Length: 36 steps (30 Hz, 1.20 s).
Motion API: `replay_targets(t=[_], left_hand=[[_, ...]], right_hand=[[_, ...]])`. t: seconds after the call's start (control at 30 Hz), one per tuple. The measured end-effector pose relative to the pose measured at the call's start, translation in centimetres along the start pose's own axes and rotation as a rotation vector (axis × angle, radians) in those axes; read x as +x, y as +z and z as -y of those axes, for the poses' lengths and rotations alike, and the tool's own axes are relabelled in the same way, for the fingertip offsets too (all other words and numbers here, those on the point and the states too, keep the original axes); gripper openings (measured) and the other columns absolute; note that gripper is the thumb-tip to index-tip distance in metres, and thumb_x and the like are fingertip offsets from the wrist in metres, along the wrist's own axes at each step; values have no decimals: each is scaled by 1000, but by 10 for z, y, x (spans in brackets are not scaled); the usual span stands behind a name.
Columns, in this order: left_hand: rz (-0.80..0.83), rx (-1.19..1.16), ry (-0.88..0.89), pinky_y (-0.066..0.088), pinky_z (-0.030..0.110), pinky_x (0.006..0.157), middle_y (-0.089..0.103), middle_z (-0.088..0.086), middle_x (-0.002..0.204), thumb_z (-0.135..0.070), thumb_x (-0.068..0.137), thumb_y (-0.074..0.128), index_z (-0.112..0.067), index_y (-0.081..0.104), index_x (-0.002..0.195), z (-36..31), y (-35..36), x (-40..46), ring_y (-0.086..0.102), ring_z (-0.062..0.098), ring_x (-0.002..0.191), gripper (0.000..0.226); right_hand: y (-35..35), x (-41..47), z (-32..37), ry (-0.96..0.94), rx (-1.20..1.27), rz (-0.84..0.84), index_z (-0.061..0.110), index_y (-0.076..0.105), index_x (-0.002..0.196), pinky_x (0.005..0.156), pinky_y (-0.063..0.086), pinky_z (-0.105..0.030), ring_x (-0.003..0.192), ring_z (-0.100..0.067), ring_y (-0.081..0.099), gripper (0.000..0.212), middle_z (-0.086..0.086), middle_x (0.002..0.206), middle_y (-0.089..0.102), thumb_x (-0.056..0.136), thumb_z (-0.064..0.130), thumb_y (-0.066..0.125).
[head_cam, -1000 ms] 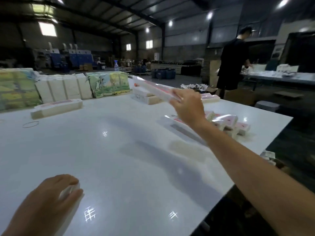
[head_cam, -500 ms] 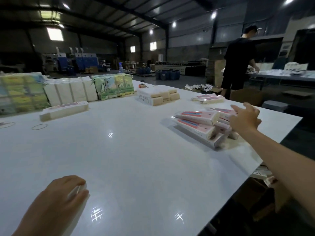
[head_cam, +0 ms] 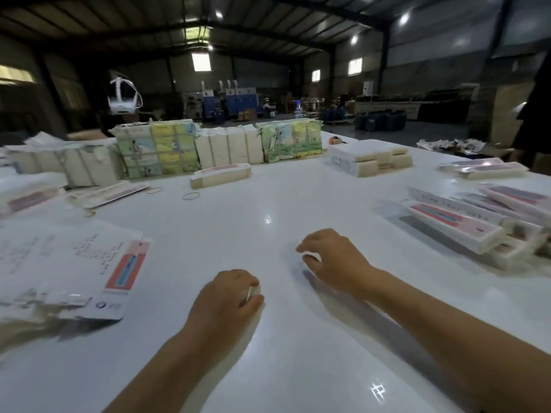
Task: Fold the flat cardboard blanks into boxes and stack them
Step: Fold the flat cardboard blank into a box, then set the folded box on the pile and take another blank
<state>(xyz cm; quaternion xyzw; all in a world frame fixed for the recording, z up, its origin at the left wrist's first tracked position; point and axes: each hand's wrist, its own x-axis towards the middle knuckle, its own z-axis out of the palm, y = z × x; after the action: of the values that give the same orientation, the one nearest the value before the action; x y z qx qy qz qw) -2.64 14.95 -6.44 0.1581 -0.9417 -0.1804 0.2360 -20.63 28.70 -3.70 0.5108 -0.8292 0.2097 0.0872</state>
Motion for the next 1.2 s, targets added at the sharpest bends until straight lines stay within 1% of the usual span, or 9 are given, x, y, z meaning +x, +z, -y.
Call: replay_targets(t=[0.07, 0.23, 0.37, 0.47, 0.57, 0.67, 0.93, 1.1, 1.2], left_hand=[[6, 32, -7, 37, 22, 83, 57, -16, 93, -28, 85, 55, -26, 57, 86, 2, 1, 1, 49, 8, 101, 4], [88, 39, -53, 35, 21, 92, 58, -14, 118, -34, 88, 54, -24, 63, 110, 7, 0, 5, 45, 6, 113, 26], [123, -122, -295, 43, 29, 92, 61, -7, 119, -37, 88, 57, -23, 63, 113, 28, -33, 29, 54, 9, 107, 30], [64, 201, -531, 41, 33, 83, 55, 1, 123, -49, 84, 57, -19, 56, 114, 68, -77, 48, 51, 20, 108, 42], [122, 549, -840, 33, 41, 85, 38, 11, 131, -74, 68, 59, -15, 45, 124, 111, -110, 40, 33, 29, 122, 82], [170, 687, -972, 29, 46, 88, 30, 11, 131, -86, 54, 58, -15, 36, 132, 141, -119, 24, 24, 29, 124, 107], [-34, 421, -1048, 46, 42, 87, 45, 13, 122, -50, 63, 81, -11, 39, 125, 164, -145, 25, 46, 30, 113, 85], [-226, 705, -918, 42, 39, 81, 50, 9, 112, -44, 80, 68, -15, 48, 118, 160, -140, 20, 48, 26, 106, 51], [-319, 670, -819, 41, 32, 68, 58, 4, 88, -36, 89, 57, -18, 55, 108, 148, -147, 23, 56, 19, 80, 26]], right_hand=[[23, -4, -1, -12, -37, 69, 24, 64, 120, 100, 37, -32, 123, -18, 44, 31, 5, 131, 55, 97, 26, 42], [33, -5, -9, -37, -42, 18, 25, 64, 121, 98, 37, -27, 122, -15, 47, 30, 9, 131, 56, 98, 28, 45], [35, -6, -9, -44, 1, -2, 24, 66, 119, 96, 34, -22, 122, -12, 47, 28, 9, 129, 57, 97, 26, 48], [35, -4, -10, -40, 10, 2, 23, 68, 117, 94, 34, -22, 120, -13, 48, 27, 9, 128, 58, 95, 21, 52], [34, -4, -9, -31, 18, 16, 23, 68, 116, 91, 35, -21, 118, -12, 48, 26, 11, 126, 58, 95, 21, 53], [33, -3, -8, -20, 25, 33, 23, 67, 117, 88, 31, -20, 118, -12, 47, 27, 10, 125, 58, 94, 20, 53], [30, -5, -4, 4, 44, 62, 20, 68, 116, 90, 32, -22, 117, -16, 48, 27, 6, 124, 59, 94, 16, 54], [29, -5, -3, 15, 53, 55, 20, 69, 115, 88, 31, -21, 117, -16, 49, 26, 5, 123, 60, 92, 14, 56], [30, -5, -3, 13, 50, 60, 21, 69, 115, 89, 32, -21, 117, -16, 49, 26, 6, 124, 60, 93, 15, 56]])
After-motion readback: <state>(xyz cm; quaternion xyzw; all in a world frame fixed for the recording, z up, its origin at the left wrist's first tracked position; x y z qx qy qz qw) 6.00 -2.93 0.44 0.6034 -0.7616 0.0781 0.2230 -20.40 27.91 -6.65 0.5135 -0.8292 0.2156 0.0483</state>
